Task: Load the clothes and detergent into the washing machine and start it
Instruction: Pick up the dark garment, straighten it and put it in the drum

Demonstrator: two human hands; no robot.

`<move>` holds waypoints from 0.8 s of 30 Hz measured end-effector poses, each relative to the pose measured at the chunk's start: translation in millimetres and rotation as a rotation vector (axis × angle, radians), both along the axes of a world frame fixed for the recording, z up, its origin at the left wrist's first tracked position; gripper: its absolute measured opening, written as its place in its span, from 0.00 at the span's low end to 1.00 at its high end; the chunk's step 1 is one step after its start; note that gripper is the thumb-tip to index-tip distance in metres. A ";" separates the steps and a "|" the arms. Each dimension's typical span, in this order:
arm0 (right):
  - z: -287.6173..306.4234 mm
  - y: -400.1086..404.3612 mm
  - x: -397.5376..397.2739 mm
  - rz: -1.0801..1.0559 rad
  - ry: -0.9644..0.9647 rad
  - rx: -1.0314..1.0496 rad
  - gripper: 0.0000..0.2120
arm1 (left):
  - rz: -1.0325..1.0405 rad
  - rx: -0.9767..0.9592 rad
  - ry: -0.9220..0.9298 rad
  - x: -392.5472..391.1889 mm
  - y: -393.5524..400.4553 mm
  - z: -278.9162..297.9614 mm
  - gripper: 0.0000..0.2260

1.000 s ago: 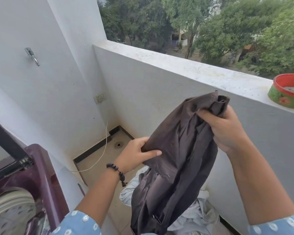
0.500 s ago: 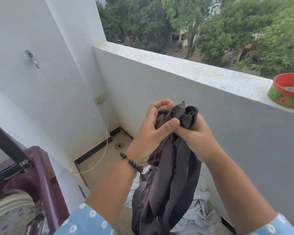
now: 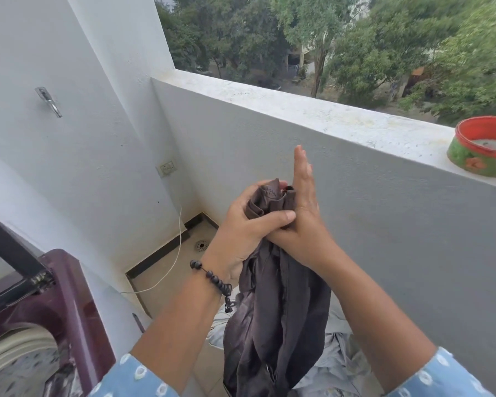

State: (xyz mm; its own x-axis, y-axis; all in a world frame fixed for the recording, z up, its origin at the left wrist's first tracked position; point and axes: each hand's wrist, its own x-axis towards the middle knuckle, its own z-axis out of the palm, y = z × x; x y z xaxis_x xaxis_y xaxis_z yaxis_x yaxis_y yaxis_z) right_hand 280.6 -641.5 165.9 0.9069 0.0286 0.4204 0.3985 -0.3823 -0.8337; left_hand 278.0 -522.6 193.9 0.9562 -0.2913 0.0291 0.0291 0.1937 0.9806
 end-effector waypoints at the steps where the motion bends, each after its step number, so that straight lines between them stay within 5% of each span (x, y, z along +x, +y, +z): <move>1: 0.1 1.2 0.6 0.000 0.029 -0.010 0.48 | 0.024 0.021 -0.003 0.3 -0.6 0.6 0.13; 6: -8.8 -6.4 -2.9 0.254 0.271 0.157 0.53 | 0.109 -0.011 0.034 -1.5 0.7 8.3 0.09; 12: -40.5 -0.3 -17.2 0.509 0.444 0.099 0.63 | 0.211 -0.328 0.156 9.7 10.6 16.5 0.09; 16: -53.5 25.2 -18.8 0.278 0.342 0.393 0.34 | 0.282 -0.476 0.221 8.0 2.4 13.5 0.08; 19: -50.4 19.7 -15.4 0.235 0.374 0.408 0.13 | 0.268 -0.466 0.204 5.5 10.9 13.1 0.06; 24: -44.1 -7.5 3.1 0.218 0.460 0.186 0.09 | 0.289 -0.223 0.010 6.4 37.0 19.0 0.12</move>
